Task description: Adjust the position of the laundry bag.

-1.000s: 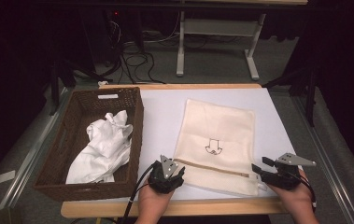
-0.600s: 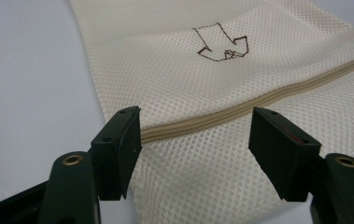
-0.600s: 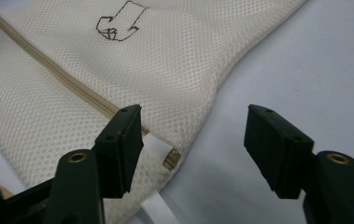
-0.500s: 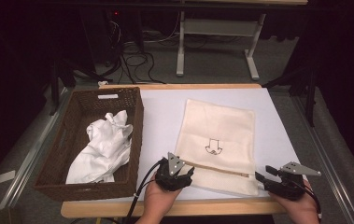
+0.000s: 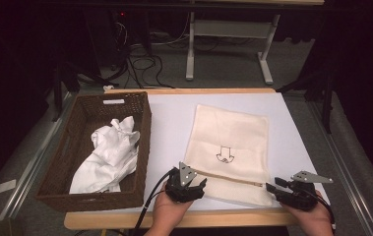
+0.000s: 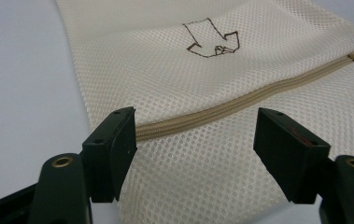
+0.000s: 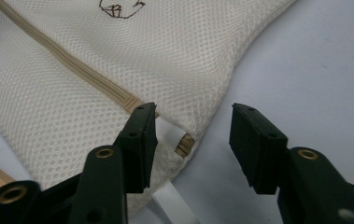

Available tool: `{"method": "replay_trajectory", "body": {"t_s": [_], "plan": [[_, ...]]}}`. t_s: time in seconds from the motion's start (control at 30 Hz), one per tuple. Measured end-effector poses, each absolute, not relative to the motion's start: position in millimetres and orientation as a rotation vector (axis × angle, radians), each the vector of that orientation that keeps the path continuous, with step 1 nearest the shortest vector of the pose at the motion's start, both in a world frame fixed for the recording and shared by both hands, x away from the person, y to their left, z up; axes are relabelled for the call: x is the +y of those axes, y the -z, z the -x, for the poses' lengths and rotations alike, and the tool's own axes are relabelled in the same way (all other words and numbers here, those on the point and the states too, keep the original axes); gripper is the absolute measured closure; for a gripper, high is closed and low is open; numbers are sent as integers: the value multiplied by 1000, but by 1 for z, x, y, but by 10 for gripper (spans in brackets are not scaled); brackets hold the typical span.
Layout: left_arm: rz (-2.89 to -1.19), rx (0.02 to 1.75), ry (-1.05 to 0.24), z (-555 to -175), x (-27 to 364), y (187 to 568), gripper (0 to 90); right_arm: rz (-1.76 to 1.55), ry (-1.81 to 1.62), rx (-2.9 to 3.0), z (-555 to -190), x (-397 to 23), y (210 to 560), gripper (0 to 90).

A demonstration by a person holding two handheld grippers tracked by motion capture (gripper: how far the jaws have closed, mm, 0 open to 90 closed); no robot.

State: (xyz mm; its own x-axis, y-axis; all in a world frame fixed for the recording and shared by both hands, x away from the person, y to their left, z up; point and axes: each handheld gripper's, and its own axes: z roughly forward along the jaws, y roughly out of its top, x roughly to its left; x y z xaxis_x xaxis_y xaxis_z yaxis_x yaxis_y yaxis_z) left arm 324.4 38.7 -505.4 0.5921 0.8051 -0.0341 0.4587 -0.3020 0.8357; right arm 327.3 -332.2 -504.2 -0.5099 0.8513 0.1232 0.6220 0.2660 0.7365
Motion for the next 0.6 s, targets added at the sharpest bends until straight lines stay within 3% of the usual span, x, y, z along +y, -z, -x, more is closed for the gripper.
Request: {"method": "replay_trajectory", "body": {"t_s": [0.23,0.27,0.6], "plan": [[-1950,1014,-498,-325,38,506,301,-1385,-1085,2237,-329,-329,505,517],[-1954,1015,-498,-325,38,506,301,-1381,-1083,2241,-328,-327,505,558],[-1967,1021,-472,-325,38,508,300,-1435,-1091,2268,-329,-328,507,625]]}}
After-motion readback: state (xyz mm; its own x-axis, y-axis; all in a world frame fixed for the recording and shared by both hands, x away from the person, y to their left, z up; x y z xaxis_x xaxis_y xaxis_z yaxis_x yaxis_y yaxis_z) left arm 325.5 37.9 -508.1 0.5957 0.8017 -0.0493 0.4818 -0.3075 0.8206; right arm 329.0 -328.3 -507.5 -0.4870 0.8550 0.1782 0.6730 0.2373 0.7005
